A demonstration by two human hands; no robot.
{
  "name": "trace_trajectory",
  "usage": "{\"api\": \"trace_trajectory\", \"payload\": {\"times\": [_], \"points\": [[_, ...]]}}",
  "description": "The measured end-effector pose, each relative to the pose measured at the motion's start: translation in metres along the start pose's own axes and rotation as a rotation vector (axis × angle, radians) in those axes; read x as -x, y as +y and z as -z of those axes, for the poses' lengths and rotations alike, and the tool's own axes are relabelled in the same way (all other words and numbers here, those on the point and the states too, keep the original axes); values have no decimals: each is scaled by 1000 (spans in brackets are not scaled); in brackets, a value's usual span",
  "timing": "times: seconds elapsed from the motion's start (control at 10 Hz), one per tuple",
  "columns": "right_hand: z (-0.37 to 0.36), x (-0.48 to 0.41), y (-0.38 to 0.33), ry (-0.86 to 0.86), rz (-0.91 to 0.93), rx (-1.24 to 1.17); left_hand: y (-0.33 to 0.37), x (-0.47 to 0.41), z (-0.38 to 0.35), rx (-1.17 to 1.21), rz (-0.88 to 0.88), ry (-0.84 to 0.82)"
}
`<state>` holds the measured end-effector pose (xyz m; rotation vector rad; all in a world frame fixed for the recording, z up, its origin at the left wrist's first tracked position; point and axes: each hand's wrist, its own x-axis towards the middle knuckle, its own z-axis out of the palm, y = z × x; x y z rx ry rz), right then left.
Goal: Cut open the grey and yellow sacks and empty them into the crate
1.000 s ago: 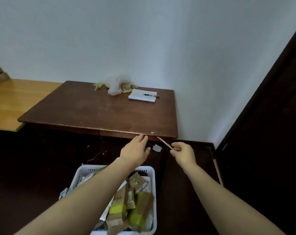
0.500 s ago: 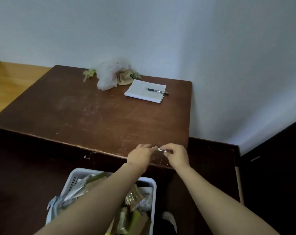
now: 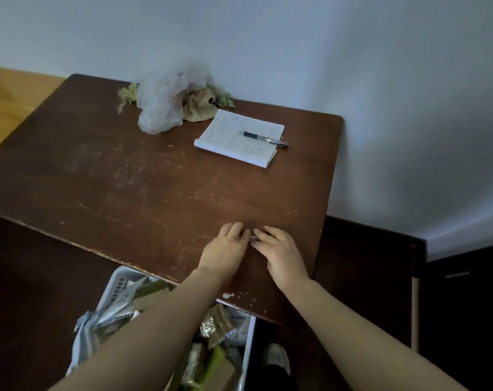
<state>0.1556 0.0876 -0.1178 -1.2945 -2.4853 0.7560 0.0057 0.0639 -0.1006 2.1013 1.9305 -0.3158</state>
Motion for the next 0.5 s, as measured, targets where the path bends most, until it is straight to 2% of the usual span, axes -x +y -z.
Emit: {"api": "trace_trajectory", "payload": {"times": [0.1,0.2,0.5], "points": [[-2,5,7,27,83,113,-5,12,-11,-37,-13,16],[-5,4,8,-101,76,263,-8,14,-13,10,5,-25],[2,17,-24,-81,-79,364,0,31,8,-5,-27,9]]}}
